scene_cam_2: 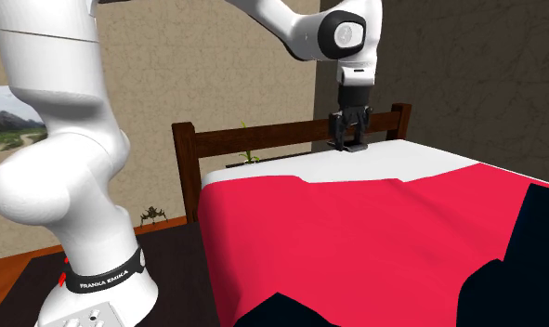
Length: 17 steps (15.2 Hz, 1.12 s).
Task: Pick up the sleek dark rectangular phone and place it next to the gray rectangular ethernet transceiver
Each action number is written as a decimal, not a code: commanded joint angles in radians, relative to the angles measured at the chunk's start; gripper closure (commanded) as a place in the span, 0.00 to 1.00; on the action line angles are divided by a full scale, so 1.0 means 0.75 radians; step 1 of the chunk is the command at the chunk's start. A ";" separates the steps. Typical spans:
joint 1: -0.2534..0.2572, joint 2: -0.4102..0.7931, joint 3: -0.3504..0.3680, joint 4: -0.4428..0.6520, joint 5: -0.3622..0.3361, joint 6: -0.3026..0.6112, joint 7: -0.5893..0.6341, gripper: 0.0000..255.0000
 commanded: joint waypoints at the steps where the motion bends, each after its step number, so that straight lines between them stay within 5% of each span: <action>1: -0.038 0.009 -0.030 0.007 0.005 0.000 -0.072 1.00; 17: -0.294 0.230 -0.214 0.318 0.019 -0.107 -0.520 1.00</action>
